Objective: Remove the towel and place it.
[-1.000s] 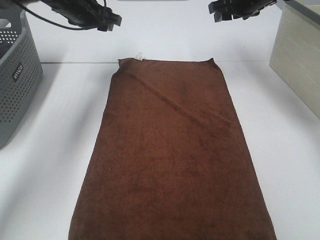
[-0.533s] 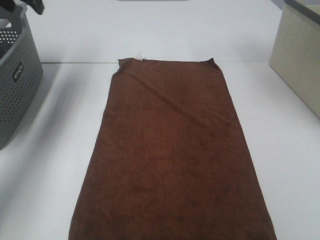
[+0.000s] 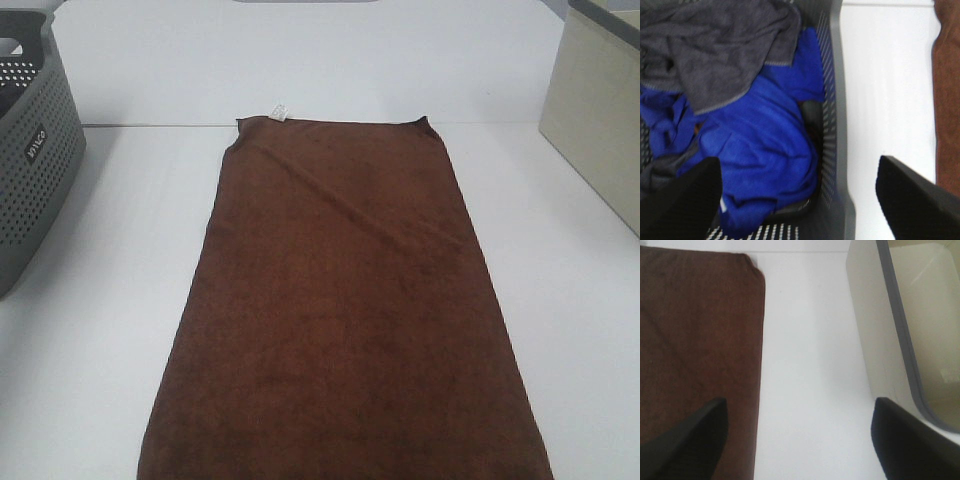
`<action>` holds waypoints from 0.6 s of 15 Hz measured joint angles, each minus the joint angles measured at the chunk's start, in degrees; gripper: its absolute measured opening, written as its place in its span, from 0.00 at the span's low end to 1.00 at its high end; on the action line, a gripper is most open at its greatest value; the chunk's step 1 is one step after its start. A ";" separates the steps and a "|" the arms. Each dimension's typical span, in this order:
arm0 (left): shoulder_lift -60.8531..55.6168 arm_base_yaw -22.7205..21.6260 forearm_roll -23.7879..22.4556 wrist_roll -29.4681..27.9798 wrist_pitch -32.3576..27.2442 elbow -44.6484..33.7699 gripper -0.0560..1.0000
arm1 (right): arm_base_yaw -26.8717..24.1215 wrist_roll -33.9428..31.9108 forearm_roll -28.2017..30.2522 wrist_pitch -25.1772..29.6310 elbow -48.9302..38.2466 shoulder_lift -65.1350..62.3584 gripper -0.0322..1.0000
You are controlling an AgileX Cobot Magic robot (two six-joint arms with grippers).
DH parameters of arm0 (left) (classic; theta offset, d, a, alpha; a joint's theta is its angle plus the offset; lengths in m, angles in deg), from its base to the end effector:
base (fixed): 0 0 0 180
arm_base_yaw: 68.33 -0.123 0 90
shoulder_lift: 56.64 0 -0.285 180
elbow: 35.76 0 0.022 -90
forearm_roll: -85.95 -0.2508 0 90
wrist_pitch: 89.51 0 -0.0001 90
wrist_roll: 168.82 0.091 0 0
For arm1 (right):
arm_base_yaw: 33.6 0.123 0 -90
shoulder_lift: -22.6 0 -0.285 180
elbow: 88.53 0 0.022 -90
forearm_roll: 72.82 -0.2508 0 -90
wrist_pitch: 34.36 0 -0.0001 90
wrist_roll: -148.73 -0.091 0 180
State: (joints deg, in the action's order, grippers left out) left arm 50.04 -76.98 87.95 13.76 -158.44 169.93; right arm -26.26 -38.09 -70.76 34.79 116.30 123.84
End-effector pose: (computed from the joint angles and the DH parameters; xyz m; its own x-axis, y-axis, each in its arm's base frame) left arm 0.3678 0.0530 0.3783 -0.8593 -0.0979 -0.5020 -0.1063 0.9943 -0.0119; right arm 0.3431 0.0411 0.4078 -0.8248 0.0006 -0.5655 -0.0215 0.9992 0.0324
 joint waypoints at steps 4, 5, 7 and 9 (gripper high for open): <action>-22.86 -2.01 0.63 1.78 3.04 -21.72 0.78 | 0.00 -0.74 -4.13 0.57 -22.46 -22.12 0.77; -27.96 -2.01 1.55 2.12 3.04 -25.55 0.78 | 0.00 -0.97 -5.21 0.57 -27.16 -27.96 0.77; -37.76 -2.01 2.23 2.29 3.04 -33.58 0.78 | 0.00 -0.97 -6.07 0.57 -36.10 -38.10 0.77; -47.10 -2.01 2.41 2.35 3.32 -41.48 0.78 | 0.00 -1.09 -5.73 0.86 -42.97 -47.78 0.77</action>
State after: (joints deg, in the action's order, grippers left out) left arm 2.94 -78.99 90.36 16.11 -155.12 128.44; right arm -26.26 -39.18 -76.49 35.65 73.32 76.05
